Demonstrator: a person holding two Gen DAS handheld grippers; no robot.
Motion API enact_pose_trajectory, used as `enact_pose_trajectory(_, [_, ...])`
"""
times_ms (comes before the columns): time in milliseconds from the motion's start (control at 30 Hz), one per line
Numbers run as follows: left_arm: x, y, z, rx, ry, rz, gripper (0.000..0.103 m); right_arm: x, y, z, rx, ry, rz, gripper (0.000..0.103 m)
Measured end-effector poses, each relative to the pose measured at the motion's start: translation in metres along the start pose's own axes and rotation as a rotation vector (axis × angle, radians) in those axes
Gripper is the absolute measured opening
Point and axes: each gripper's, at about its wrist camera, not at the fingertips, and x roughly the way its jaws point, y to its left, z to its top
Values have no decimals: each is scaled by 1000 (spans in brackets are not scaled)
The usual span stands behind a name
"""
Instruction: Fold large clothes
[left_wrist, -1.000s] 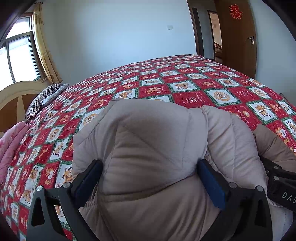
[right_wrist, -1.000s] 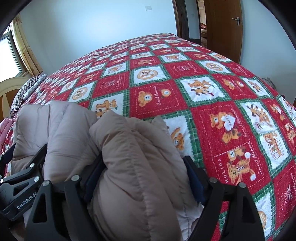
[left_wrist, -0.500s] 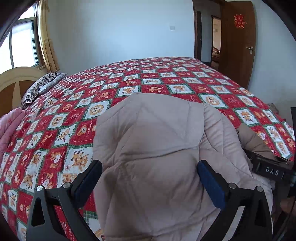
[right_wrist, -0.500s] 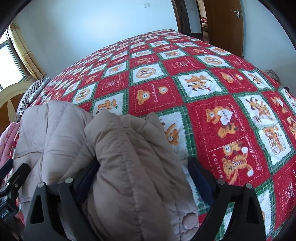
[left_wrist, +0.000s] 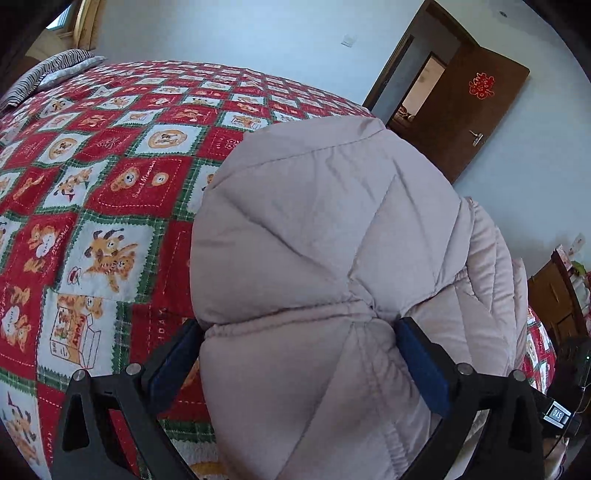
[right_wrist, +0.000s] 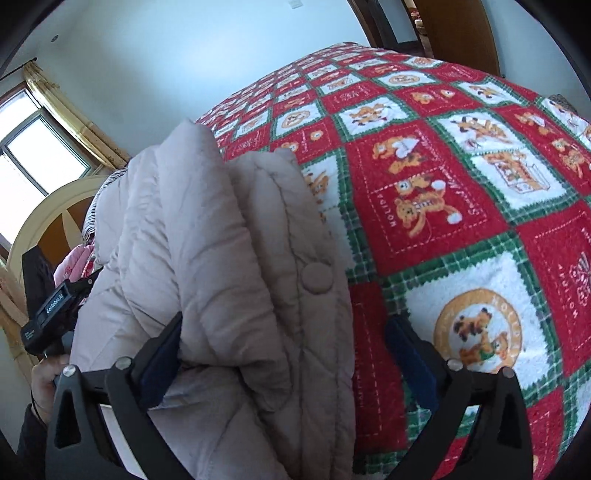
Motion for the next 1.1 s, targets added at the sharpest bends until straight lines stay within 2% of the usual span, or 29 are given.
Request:
enact_pose_trajectory(133, [8, 0, 3, 25, 42, -33, 102, 5, 0, 1, -19, -1, 35, 100])
enact_pose_trajectory(233, [9, 1, 2, 40, 40, -49, 102, 3, -5, -3, -9, -16, 129, 86])
enact_pose_trajectory(267, [9, 1, 1, 42, 36, -44, 102, 3, -6, -5, -5, -23, 170, 75])
enact_pose_trajectory(300, [8, 0, 0, 48, 29, -33, 102, 3, -6, -8, 0, -27, 192, 73])
enact_pose_trajectory(533, [5, -8, -4, 68, -2, 34, 103, 12, 2, -3, -8, -34, 170, 81])
enact_pose_trajectory(667, [7, -5, -5, 44, 13, 4, 102, 17, 5, 2, -14, -20, 171, 85])
enact_pose_trajectory(733, [8, -4, -3, 45, 16, -17, 102, 17, 5, 1, -21, -11, 178, 84])
enact_pose_trajectory(767, [7, -6, -4, 52, 13, -24, 102, 18, 4, 1, -25, -5, 189, 79])
enact_pose_trajectory(833, [3, -12, -6, 77, 3, -38, 93, 19, 0, 3, -10, 8, 246, 66])
enact_pose_trajectory(900, [-3, -19, -8, 101, -8, -46, 75, 23, -7, 5, 18, 19, 290, 54])
enact_pose_trajectory(933, [-7, -23, -9, 118, -11, -34, 71, 22, -8, 5, 23, 15, 304, 51])
enact_pose_trajectory(1000, [-16, -34, -11, 168, -26, 10, 56, 18, -4, 5, 6, -4, 291, 43])
enact_pose_trajectory(1100, [-30, -46, -13, 211, -52, 58, 44, 9, 3, -1, -14, -34, 248, 38])
